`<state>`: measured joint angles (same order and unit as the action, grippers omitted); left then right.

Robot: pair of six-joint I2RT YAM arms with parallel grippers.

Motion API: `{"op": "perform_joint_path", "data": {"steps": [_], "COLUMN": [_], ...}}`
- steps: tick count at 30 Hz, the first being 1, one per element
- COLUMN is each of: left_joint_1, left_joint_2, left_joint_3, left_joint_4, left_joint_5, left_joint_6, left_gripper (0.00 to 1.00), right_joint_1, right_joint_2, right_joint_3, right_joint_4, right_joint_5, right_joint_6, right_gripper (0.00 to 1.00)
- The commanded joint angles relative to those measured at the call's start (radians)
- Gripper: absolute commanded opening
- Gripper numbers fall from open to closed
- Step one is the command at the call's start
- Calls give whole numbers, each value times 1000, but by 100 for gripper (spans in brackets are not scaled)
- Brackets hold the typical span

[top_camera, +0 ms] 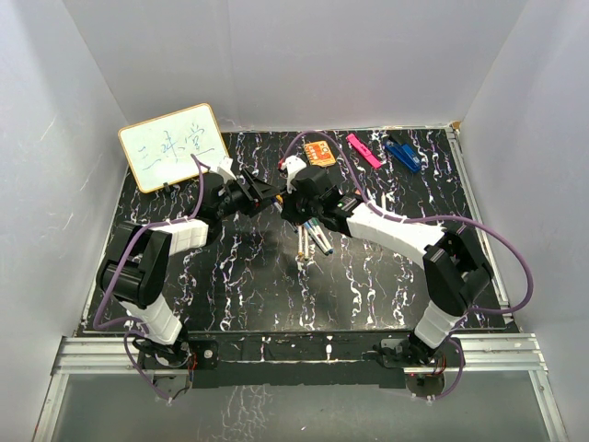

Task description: Open the pen caps

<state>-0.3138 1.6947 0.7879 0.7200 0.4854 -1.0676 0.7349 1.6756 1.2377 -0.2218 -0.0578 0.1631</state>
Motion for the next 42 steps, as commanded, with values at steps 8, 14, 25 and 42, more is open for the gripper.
{"op": "perform_joint_path", "data": {"steps": [8,14,25,42], "left_joint_1": [-7,-10,-16,-34], "left_joint_2": [-5,-1,0,-29], "left_joint_3": [25,27,38,47], "left_joint_4": [98,119,112,64], "left_joint_5": [27,49,85,70], "left_joint_6": [-17,-17,2,28], "left_gripper": [31,20,0,0], "right_joint_1": [12,11,11,11], "right_joint_2": [-43,-35,-18,35], "right_joint_3": [0,7,32,77], "right_joint_4": [27,27,20,32], "right_joint_5": [3,1,5,8], "right_joint_6": [4,-3,-8,-18], "right_gripper": [0,0,44,11]}}
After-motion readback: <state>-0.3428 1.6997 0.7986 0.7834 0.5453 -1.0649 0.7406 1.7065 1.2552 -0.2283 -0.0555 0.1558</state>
